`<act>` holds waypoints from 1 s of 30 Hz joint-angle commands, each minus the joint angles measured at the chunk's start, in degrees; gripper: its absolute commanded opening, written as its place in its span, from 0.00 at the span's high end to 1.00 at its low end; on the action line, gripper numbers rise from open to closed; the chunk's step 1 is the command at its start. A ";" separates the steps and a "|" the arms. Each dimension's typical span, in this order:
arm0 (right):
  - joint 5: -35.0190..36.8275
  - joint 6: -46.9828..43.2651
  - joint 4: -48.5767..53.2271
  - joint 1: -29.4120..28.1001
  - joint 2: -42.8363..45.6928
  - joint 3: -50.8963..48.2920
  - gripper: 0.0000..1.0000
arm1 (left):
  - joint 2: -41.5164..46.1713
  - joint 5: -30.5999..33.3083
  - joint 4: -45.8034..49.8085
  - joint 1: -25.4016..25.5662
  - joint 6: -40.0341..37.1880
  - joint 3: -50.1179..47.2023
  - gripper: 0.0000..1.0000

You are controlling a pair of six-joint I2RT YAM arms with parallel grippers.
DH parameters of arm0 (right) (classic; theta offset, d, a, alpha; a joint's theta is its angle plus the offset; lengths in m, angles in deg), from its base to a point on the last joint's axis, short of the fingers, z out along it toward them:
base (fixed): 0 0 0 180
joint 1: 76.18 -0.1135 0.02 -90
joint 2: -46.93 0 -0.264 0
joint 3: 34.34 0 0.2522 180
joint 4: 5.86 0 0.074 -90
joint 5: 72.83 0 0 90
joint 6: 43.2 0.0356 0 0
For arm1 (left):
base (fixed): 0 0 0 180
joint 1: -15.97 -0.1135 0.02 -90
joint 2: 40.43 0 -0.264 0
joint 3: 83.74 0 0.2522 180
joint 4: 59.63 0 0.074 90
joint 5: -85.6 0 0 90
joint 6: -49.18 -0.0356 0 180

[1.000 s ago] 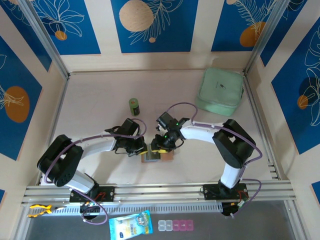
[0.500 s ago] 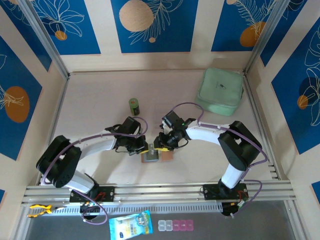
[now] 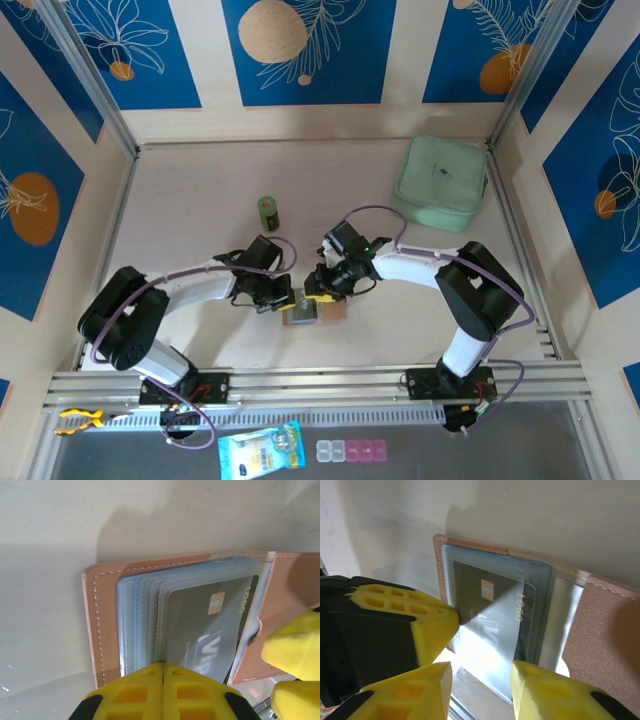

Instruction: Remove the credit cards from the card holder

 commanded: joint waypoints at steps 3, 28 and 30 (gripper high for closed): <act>-3.34 0.21 -0.79 0.02 -2.00 -0.23 0.63 | -0.98 1.88 2.48 0.35 -0.57 -0.34 0.95; 1.82 -1.26 5.36 -0.41 -2.17 1.59 0.66 | -0.46 2.07 2.61 0.35 -0.57 -0.34 0.94; 2.08 -1.35 5.12 -0.45 -1.59 1.40 0.66 | -0.53 2.03 2.55 0.40 -0.63 -0.34 0.94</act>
